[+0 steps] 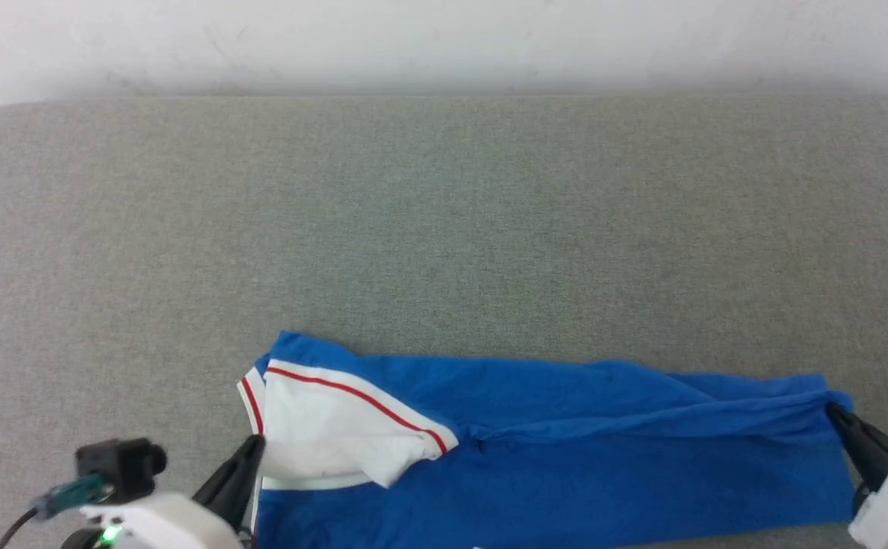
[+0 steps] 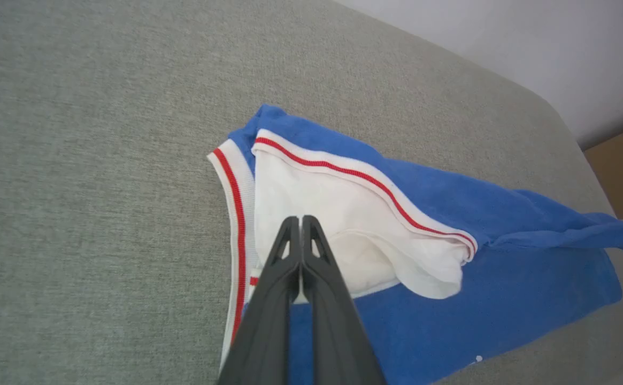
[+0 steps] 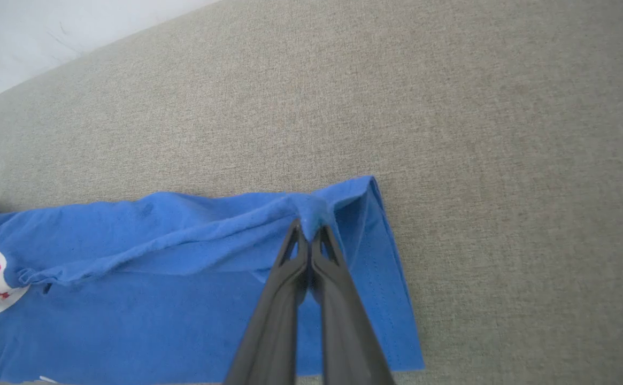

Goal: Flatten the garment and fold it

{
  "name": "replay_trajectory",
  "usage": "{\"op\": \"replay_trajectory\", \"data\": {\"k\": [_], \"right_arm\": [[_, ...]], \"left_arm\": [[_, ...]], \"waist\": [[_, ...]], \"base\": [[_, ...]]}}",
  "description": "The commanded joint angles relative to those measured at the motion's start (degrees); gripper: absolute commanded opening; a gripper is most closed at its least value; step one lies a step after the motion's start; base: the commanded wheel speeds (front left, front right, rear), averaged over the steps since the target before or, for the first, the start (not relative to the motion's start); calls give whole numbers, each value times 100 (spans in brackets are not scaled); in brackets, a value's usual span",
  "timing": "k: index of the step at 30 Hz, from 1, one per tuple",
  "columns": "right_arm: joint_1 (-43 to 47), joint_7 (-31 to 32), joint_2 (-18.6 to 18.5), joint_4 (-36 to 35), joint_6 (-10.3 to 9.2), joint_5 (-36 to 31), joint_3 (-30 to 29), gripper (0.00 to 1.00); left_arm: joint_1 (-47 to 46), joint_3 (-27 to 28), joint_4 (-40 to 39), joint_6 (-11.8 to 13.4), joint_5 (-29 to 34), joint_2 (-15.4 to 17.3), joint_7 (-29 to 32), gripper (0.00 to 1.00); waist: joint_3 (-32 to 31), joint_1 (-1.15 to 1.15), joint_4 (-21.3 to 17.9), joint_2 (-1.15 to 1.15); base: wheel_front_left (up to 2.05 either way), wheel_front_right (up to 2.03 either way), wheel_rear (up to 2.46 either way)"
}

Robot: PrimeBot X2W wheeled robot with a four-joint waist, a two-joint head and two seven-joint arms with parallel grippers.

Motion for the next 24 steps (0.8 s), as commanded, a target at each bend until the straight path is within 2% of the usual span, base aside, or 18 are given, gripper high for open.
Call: {"op": "replay_trajectory", "data": {"k": [1,2,3,5,6,8,9,10,16,18,21,24], "right_arm": [[-120,-100,-8,229,-5,-88,89,0],[-183,-132,-34,367,-5,-131,157,24],[-244,-158,-55,513,-5,-158,224,38],[-343,-192,-111,786,-5,-199,347,51],[-374,-202,-131,895,-5,-214,403,98],[-406,-192,-160,1061,-5,-216,475,100],[-414,-194,-179,1099,-5,-208,497,100],[-414,-199,-194,1109,-5,-187,502,100],[-269,-206,-235,668,-5,75,111,100],[-224,-214,-223,486,-5,69,-94,100],[-181,-195,-243,447,-5,-88,-193,100],[-134,-96,-220,649,-5,-258,-6,100]], "left_arm": [[-317,-155,319,-115,71,-138,-5,0],[-444,-233,511,-154,109,-196,-6,0],[-564,-312,697,-194,139,-261,-5,0],[-763,-434,1024,-255,161,-406,-17,0],[-843,-489,1174,-272,192,-453,-18,0],[-964,-572,1414,-280,269,-511,-28,0],[-1014,-580,1487,-263,318,-540,-83,24],[-1053,-570,1523,-251,335,-582,-146,100],[-1028,-209,1016,5,546,-710,-907,100],[-958,3,696,234,805,-720,-1358,100],[-861,238,350,688,1558,-662,-2138,100],[-800,298,165,1156,2448,-640,-2444,100]], "waist": [[9,0,-28,0],[8,0,-41,0],[7,0,-55,0],[6,0,-80,0],[7,0,-93,0],[13,0,-115,0],[18,0,-124,0],[21,0,-131,0],[55,0,-151,0],[85,0,-169,0],[138,0,-181,0],[192,0,-148,0]], "base": [[0,0,0],[0,0,0],[0,0,0],[0,0,0],[0,0,0],[0,0,0],[0,0,0],[0,0,0],[0,0,0],[0,0,0],[0,0,0],[0,0,0]]}}
